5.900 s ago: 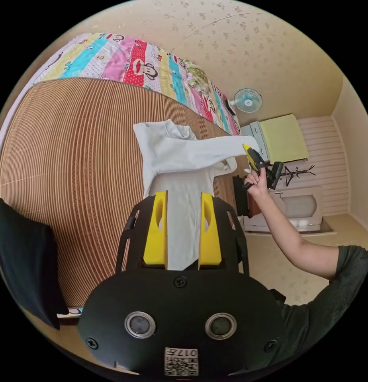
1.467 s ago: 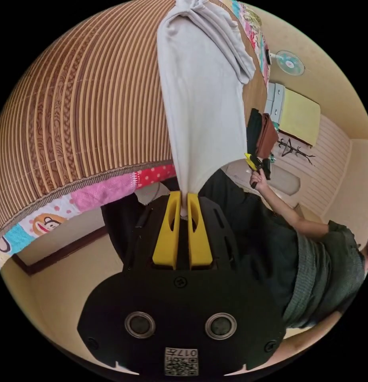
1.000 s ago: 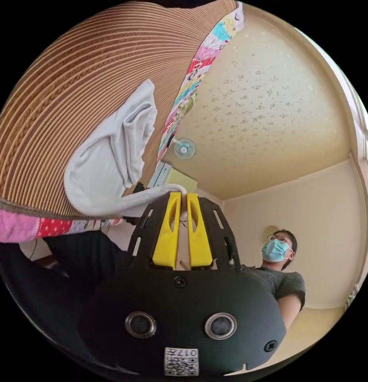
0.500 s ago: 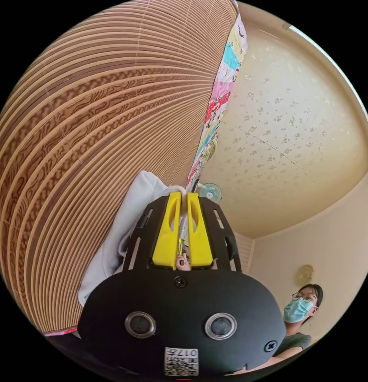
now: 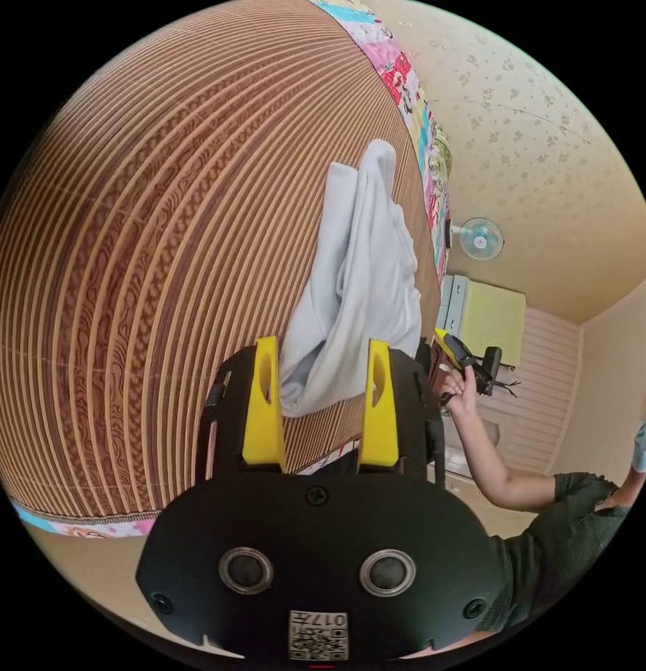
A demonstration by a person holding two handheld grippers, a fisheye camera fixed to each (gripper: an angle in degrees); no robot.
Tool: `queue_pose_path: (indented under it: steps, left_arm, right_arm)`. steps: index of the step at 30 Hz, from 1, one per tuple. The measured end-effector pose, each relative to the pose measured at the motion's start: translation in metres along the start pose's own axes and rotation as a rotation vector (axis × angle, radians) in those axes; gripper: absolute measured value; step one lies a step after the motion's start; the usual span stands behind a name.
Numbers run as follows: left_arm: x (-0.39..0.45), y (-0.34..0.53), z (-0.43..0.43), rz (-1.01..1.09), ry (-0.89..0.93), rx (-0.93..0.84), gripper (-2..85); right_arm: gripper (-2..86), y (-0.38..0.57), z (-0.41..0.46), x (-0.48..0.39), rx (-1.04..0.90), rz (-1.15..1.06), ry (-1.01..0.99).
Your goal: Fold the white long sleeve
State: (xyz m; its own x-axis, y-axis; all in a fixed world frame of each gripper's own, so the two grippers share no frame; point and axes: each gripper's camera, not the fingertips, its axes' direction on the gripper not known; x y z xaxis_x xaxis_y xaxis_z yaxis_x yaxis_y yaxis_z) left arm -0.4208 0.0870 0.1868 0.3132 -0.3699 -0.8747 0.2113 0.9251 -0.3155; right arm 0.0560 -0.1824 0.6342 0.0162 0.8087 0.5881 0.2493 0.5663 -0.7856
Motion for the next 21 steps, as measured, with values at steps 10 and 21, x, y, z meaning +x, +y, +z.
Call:
queue_pose_path:
  steps: [10,21]
  left_arm:
    - [0.042,0.025,0.017,0.092,0.001,0.006,5.0]
    - [0.299,0.050,0.150,0.728,-0.183,-0.168,4.7]
  right_arm:
    - [0.5,-0.029,0.153,-0.057,-0.219,-0.185,0.097]
    - [0.8,0.042,0.004,0.088,0.058,0.120,-0.218]
